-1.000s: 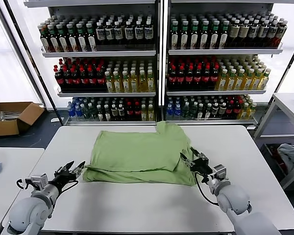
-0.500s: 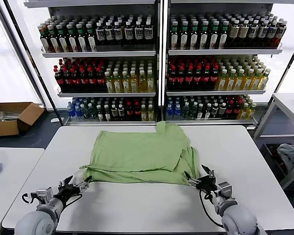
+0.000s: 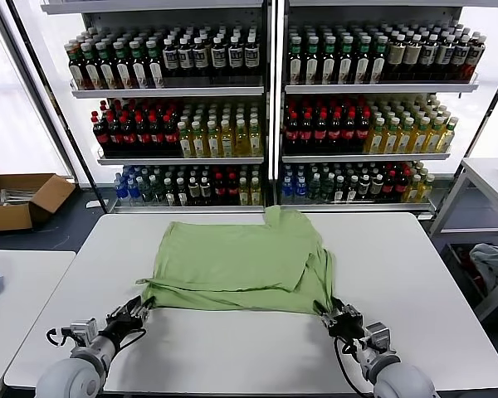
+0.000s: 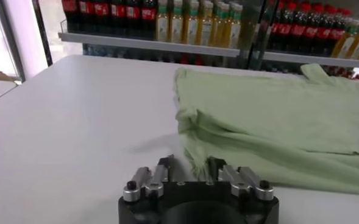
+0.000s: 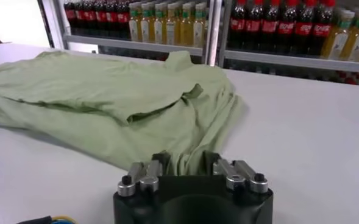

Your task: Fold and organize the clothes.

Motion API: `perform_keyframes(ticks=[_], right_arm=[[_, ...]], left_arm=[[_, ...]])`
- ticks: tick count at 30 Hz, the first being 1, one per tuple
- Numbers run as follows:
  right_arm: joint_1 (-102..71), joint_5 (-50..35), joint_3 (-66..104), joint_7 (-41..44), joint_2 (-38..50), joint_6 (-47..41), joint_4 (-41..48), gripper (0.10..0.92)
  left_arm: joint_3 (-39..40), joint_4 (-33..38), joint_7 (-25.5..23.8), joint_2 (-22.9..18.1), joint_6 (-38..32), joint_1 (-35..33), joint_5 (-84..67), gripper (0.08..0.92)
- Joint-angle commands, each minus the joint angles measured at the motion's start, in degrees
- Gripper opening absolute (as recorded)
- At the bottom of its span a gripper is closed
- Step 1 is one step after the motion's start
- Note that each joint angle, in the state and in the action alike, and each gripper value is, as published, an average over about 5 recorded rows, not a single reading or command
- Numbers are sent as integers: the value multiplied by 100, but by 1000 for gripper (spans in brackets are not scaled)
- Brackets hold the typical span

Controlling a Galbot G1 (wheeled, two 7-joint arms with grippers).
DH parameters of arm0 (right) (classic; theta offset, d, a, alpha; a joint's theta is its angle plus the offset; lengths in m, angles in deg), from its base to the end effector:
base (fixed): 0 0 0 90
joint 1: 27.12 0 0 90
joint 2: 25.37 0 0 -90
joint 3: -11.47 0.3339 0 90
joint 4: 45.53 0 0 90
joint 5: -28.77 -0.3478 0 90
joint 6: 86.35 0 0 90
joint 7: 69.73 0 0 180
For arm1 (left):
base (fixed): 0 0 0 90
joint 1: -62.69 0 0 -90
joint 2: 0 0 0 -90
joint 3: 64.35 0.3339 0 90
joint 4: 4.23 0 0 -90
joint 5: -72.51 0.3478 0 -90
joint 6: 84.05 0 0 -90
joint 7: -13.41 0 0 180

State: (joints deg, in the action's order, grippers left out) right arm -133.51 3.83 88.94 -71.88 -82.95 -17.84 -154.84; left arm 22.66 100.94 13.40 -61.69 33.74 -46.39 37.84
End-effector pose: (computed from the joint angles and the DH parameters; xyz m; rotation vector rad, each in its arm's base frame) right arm 0.2445 -0.0572 -0.3043 0.4249 -2.6445 0.1588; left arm 0.2496 0.1306 -0.3038 -0.1362 -2.5715 0.1284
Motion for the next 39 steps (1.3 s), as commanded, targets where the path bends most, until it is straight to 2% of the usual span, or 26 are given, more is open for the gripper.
perform_keyframes(ticks=[1,5,9,14,20,24,28,32,35,39], right_arm=[[-82,0,-8,4,31,-43,-25,239],[-249,-2,92,122,172,22,-177,157],[-736,-1,382,232,371,58,-559,149],[-1684,101,874,368,588,101,-1171,149],[-2797,654,1220,579,503,337,-1667,149],[-3338,771,1393,595,396,360,-1994,149],[-3726,815,1545,613,400,354,-2218,149],[-3827,744,1628,578,389,368,-2366,184],[-3563,421,1710,492,408,408,-2366,266],[-2640,-456,1900,486,566,561,-2157,378]], left_arm=[[-29,33,-19,-36,7,-137,28,298],[-209,320,-22,-53,46,-490,57,186],[-460,837,-23,-151,111,-1048,93,107],[-829,1615,-54,-369,203,-1952,384,89],[-1199,2230,-409,-676,235,-3025,1147,90],[-1527,2576,-537,-822,284,-3529,1205,88],[-1733,2718,-621,-879,272,-3692,1221,89],[-1811,2798,-605,-897,290,-3618,1220,153],[-1940,2849,-618,-786,298,-3437,1148,239],[-2190,2795,-654,-557,307,-2937,926,352]])
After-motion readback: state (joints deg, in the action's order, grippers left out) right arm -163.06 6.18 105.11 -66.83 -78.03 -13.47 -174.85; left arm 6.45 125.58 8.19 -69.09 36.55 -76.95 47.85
